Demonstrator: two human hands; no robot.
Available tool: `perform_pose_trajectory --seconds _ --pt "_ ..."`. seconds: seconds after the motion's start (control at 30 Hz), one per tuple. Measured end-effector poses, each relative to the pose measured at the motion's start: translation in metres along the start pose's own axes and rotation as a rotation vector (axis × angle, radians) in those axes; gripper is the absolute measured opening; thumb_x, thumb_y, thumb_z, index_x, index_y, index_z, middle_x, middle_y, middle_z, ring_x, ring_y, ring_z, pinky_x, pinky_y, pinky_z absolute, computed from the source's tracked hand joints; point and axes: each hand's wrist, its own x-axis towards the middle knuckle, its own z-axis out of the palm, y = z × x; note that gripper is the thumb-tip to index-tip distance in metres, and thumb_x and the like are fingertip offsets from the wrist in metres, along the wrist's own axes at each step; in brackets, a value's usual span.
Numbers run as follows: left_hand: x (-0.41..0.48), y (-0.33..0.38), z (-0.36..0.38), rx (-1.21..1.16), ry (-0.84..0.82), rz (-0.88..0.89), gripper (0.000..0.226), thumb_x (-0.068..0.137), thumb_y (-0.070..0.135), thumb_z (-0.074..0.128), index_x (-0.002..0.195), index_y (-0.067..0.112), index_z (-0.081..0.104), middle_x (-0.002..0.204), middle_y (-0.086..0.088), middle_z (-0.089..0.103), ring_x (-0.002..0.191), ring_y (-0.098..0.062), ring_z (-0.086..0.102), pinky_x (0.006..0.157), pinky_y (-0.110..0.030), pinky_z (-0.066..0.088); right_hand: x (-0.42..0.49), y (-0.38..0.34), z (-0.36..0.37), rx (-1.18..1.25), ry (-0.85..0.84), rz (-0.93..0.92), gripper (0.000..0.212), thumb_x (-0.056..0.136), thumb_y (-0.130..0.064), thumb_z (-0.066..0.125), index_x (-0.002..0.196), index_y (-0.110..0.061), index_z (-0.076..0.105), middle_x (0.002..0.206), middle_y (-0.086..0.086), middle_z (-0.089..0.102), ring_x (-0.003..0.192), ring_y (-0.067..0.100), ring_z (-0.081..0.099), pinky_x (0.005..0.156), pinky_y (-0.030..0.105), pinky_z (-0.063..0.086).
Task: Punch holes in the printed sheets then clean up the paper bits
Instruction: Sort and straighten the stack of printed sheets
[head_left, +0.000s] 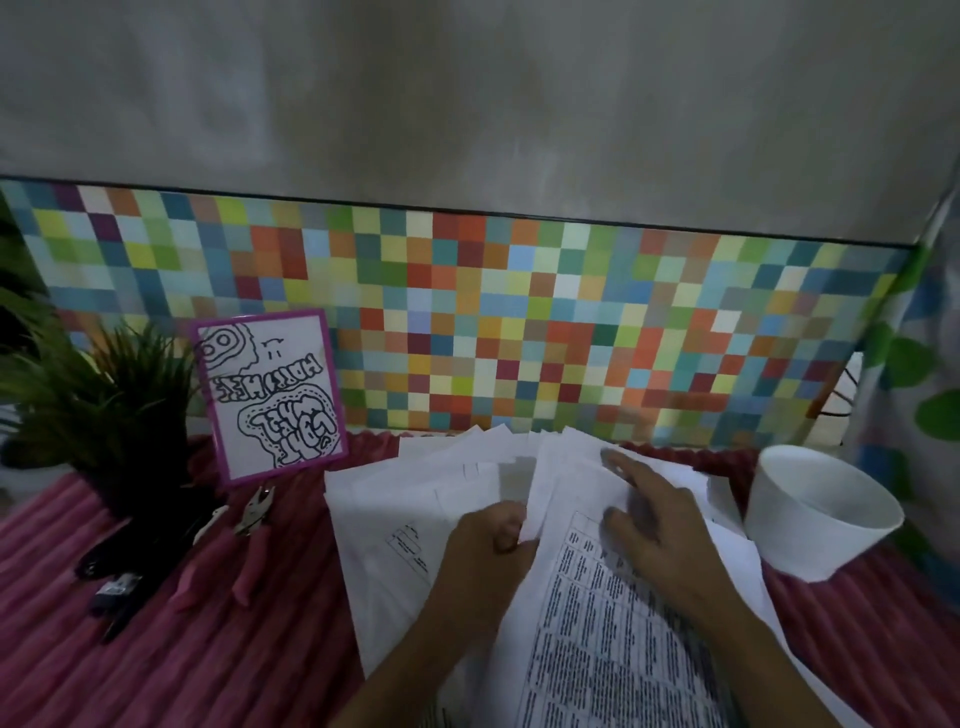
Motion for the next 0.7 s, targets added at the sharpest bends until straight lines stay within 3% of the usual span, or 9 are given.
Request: perform_pose_trajectory --seconds 0.1,0.2,0.27,0.33,0.43,0.5,0.57,0.63,0.7 --pt "-0.007 0.007 -0.002 0.012 -0.004 0.033 0.048 0.091 0.010 0.063 0.058 0.028 0.033 0.051 0.012 0.047 0.053 0.002 0.046 0.052 -0.011 0.032 0.001 -0.009 -0.003 0.040 0.003 0.009 0.060 0.085 -0.040 0.057 0.142 -0.034 0.040 0.129 -0.036 0.042 0.124 0.001 0.043 0.110 0.049 0.033" --pt "-0.013 0.002 0.000 -0.030 -0.043 0.022 0.033 0.092 0.012 0.064 0.073 0.030 0.044 0.065 0.013 0.048 0.063 0.012 0.049 0.059 -0.008 0.037 0.001 -0.014 -0.004 0.084 -0.004 -0.038 0.065 0.086 -0.043 0.062 0.145 -0.038 0.035 0.135 -0.033 0.041 0.127 0.003 0.042 0.109 0.050 0.035" --pt "-0.017 -0.003 0.000 -0.115 -0.095 -0.002 0.011 0.092 0.021 0.066 0.088 0.027 0.059 0.078 0.014 0.063 0.075 0.008 0.059 0.067 -0.011 0.046 0.003 -0.012 -0.005 0.133 -0.008 -0.049 0.067 0.085 -0.036 0.069 0.142 -0.042 0.033 0.132 -0.035 0.041 0.122 0.001 0.045 0.107 0.042 0.038" --pt "-0.018 -0.007 -0.001 -0.222 -0.093 -0.046 0.008 0.091 0.020 0.067 0.099 0.017 0.067 0.092 0.003 0.073 0.089 -0.011 0.069 0.077 -0.028 0.056 0.006 -0.012 -0.008 0.136 0.061 -0.054 0.054 0.082 -0.035 0.070 0.131 -0.039 0.047 0.125 -0.023 0.051 0.116 0.004 0.049 0.101 0.039 0.043" --pt "-0.019 -0.004 -0.002 -0.347 -0.004 -0.105 0.017 0.091 0.008 0.065 0.075 0.011 0.060 0.067 0.001 0.064 0.068 -0.016 0.062 0.063 -0.027 0.046 0.006 -0.015 -0.015 0.051 0.267 -0.090 0.021 0.079 -0.029 0.069 0.100 -0.030 0.068 0.104 -0.009 0.053 0.102 0.011 0.047 0.087 0.032 0.042" --pt "-0.020 -0.002 -0.001 -0.304 0.075 -0.102 0.033 0.093 0.018 0.063 0.066 0.015 0.045 0.057 0.005 0.044 0.059 -0.012 0.046 0.058 -0.027 0.037 0.004 -0.013 -0.016 -0.024 0.382 -0.111 0.008 0.080 -0.024 0.070 0.085 -0.029 0.072 0.102 -0.007 0.049 0.102 0.014 0.042 0.083 0.026 0.033" --pt "-0.023 0.005 0.001 -0.259 0.103 -0.069 0.033 0.093 0.036 0.057 0.068 0.020 0.043 0.055 0.010 0.044 0.055 -0.006 0.046 0.056 -0.019 0.037 0.002 -0.012 -0.014 -0.090 0.397 -0.142 0.006 0.085 -0.025 0.066 0.083 -0.025 0.072 0.107 -0.003 0.054 0.105 0.018 0.044 0.090 0.032 0.033" --pt "-0.025 0.013 0.004 -0.287 0.022 -0.082 0.018 0.083 0.046 0.059 0.089 0.030 0.054 0.072 0.025 0.063 0.070 0.009 0.061 0.062 -0.004 0.043 0.002 -0.016 -0.008 -0.153 0.344 -0.196 0.015 0.091 -0.032 0.056 0.083 -0.024 0.067 0.100 -0.008 0.057 0.100 0.012 0.047 0.093 0.046 0.037" --pt "-0.029 0.013 0.011 -0.241 -0.063 -0.098 0.038 0.081 0.040 0.072 0.112 0.037 0.052 0.096 0.028 0.065 0.087 0.022 0.058 0.066 0.000 0.044 0.000 -0.025 0.002 -0.141 0.282 -0.195 0.022 0.095 -0.040 0.047 0.083 -0.026 0.058 0.087 -0.014 0.056 0.090 0.004 0.048 0.098 0.053 0.035"
